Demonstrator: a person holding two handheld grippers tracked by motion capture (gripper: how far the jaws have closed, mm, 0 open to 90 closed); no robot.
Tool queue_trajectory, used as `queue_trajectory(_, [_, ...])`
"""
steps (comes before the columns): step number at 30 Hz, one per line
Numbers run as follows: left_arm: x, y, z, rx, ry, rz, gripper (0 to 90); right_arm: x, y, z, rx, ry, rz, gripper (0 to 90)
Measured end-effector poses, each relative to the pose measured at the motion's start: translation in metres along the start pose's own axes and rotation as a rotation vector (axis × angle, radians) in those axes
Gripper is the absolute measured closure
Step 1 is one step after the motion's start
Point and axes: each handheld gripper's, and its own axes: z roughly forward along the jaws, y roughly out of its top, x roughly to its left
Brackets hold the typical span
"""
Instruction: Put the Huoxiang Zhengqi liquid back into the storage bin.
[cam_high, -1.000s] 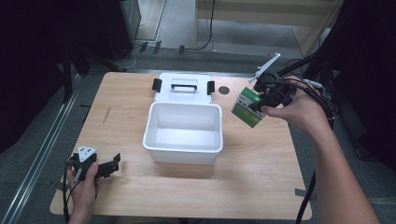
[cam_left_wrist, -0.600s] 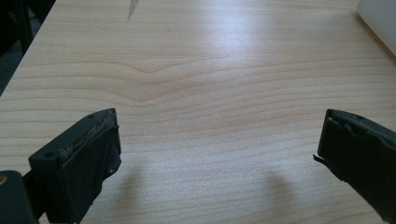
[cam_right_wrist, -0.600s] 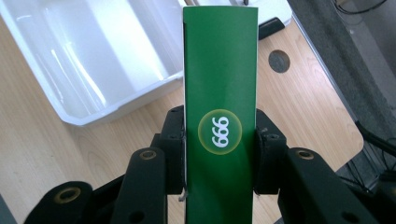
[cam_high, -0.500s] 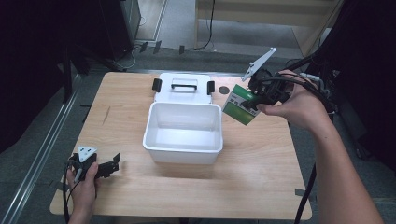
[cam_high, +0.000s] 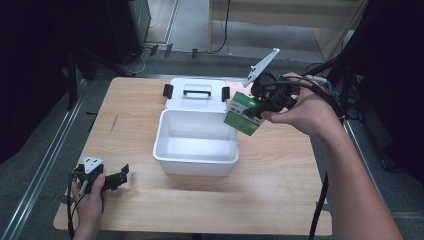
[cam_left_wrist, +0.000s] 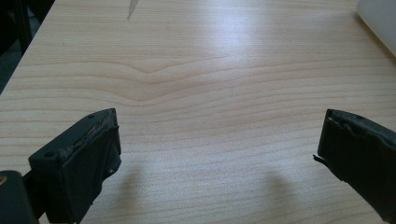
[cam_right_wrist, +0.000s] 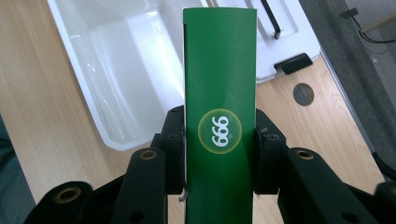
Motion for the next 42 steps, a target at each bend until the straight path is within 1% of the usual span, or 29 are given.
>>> queue_trajectory(8, [0.0, 0.0, 0.0, -0.002, -0.001, -0.002, 0.0, 0.008, 0.013, 0.008, -0.003, 0.032, -0.039, 64.8])
queue_trajectory(15, [0.0, 0.0, 0.0, -0.001, -0.002, -0.002, 0.0, 0.013, 0.02, 0.013, -0.001, 0.054, -0.059, 64.8])
queue_trajectory(16, [0.0, 0.0, 0.0, -0.001, -0.002, -0.002, 0.0, 0.015, 0.022, 0.015, -0.002, 0.066, -0.068, 64.8])
queue_trajectory(24, [0.0, 0.0, 0.0, -0.001, -0.003, -0.004, 0.0, 0.023, 0.031, 0.022, -0.001, 0.11, -0.099, 64.8])
queue_trajectory(26, [0.0, 0.0, 0.0, -0.001, -0.003, -0.005, 0.0, 0.025, 0.032, 0.024, 0.003, 0.123, -0.109, 64.8])
queue_trajectory(29, [0.0, 0.0, 0.0, -0.002, -0.003, -0.004, 0.0, 0.026, 0.033, 0.028, 0.01, 0.129, -0.13, 64.7])
queue_trajectory(31, [0.0, 0.0, 0.0, -0.002, -0.003, -0.004, 0.0, 0.027, 0.032, 0.032, 0.018, 0.142, -0.133, 64.7])
queue_trajectory(35, [0.0, 0.0, 0.0, -0.002, -0.003, -0.001, 0.0, 0.027, 0.031, 0.041, 0.034, 0.154, -0.156, 64.7])
queue_trajectory(38, [0.0, 0.0, 0.0, -0.001, -0.003, -0.001, 0.0, 0.028, 0.029, 0.046, 0.048, 0.168, -0.163, 64.7])
queue_trajectory(42, [0.0, 0.0, 0.0, -0.004, -0.003, -0.004, 0.0, 0.029, 0.027, 0.053, 0.054, 0.181, -0.183, 64.7])
